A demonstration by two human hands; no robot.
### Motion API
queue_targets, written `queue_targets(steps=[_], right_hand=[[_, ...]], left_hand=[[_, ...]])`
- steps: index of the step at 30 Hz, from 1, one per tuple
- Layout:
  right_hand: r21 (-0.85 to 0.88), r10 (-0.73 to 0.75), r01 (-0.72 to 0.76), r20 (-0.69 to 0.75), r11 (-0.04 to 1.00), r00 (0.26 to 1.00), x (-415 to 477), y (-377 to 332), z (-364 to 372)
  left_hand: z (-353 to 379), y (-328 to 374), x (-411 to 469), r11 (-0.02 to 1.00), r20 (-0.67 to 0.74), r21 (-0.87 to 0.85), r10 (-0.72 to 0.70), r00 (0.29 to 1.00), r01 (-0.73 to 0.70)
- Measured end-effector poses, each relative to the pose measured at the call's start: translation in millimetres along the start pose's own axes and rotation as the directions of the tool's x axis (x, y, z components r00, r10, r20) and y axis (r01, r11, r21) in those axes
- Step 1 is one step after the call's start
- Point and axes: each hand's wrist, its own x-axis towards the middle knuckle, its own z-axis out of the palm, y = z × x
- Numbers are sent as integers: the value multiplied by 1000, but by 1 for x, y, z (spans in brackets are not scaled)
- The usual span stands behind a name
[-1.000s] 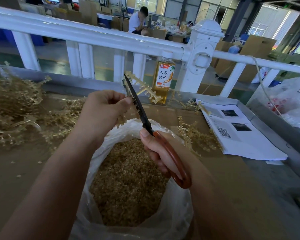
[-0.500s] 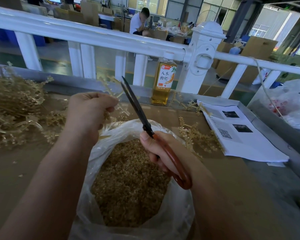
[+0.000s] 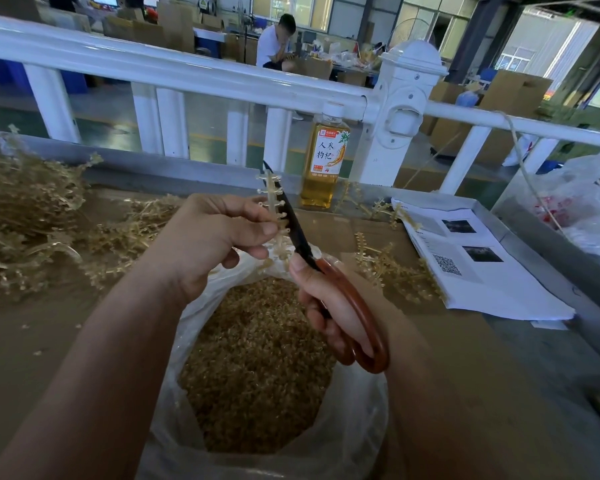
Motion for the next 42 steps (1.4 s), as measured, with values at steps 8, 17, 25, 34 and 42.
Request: queue_targets(steps=[8,17,25,34,42], right_hand=[[-96,26,-26,-2,995,1000,-1,-1,1],[-163,21,-30,-56,986,998,-1,-2,-4],[155,-86,150,-360,976,929,4,-2,-8],[174,-171,273,-450,946,876,13,2,-4],[148,-215,331,-510,932,833,16,9,-3]], left_hand=[[3,-3,0,999,103,-34,-35,994,39],[8,-8,1,1000,70,8,-21,997,20],[16,-5,-3,996,178,93,-26,984,9],[21,-10,-4,971,275,234,-105,956,39],[25,-14,-4,966,227,258,-98,969,37]])
